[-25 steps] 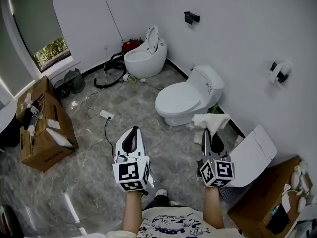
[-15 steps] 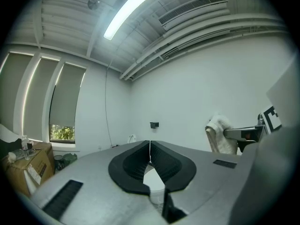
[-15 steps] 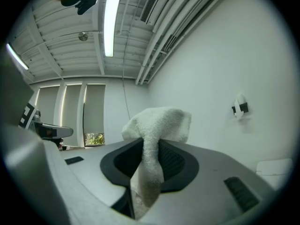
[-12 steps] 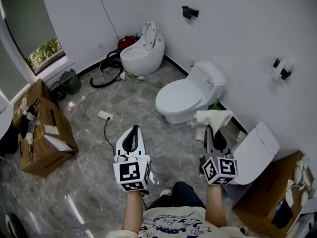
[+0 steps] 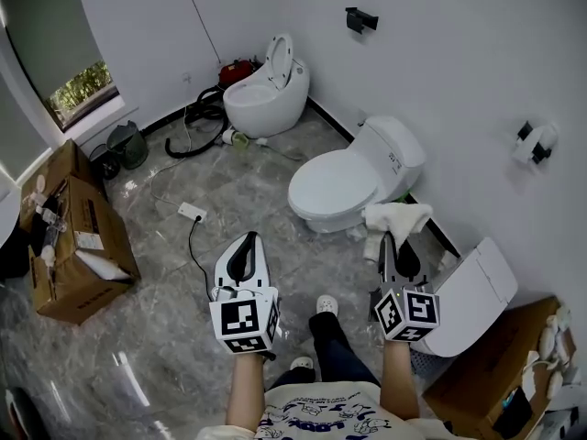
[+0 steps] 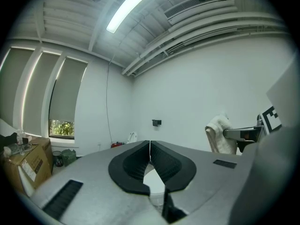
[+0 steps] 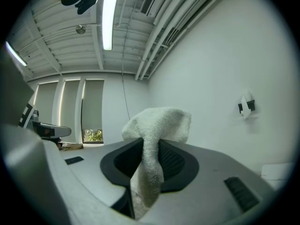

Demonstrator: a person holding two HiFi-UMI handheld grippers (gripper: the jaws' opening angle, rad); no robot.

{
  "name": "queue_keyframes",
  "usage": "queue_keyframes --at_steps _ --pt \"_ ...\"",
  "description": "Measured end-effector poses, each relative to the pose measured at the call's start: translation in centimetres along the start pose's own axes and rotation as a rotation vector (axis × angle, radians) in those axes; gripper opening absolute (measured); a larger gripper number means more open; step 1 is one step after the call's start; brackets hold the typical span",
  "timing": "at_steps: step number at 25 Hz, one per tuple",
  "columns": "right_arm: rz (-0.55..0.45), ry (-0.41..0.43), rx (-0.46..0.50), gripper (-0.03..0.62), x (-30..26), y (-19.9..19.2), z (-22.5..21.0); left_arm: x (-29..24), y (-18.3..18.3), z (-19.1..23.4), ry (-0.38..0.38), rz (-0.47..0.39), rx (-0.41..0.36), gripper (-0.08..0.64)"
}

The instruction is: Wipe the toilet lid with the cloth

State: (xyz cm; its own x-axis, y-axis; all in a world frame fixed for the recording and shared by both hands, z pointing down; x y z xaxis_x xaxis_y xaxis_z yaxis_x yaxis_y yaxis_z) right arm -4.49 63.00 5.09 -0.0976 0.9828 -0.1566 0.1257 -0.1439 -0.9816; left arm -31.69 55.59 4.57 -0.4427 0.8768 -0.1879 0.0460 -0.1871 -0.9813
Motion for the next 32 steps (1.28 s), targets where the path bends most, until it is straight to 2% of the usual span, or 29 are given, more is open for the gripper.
queue_keyframes --at_steps 7,17,24,32 --pt "0.014 0.036 0.0 0.092 -9.0 1.2 -4.0 -9.0 1.2 -0.8 0.037 0.009 -0.001 0.009" --pt "0.006 0.095 0.004 0.092 -22.5 5.4 -11.2 -22.7 5.1 -3.4 0.095 0.001 -0.005 0.008" --pt "0.023 0.107 -0.004 0.092 -28.7 5.8 -15.0 -29.5 5.7 -4.5 0.113 0.014 -0.004 0.009" --pt "0.055 0.088 -0.019 0.092 -34.6 5.4 -16.8 -36.3 5.5 -3.7 0.104 0.051 0.003 0.009"
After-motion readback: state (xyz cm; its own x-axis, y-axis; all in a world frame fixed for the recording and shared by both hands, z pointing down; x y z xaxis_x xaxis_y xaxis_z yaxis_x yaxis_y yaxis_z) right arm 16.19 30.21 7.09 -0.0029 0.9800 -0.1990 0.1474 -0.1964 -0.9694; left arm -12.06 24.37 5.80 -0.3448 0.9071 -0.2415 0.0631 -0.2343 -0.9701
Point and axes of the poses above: the fingertips, and each gripper's own axes: x backward along the fingers, z to its left, y out of its top, the point moved 4 cm from there along x, backward along the fingers, and after that the axes turned 5 degrees about z, right-handed, at the moved point
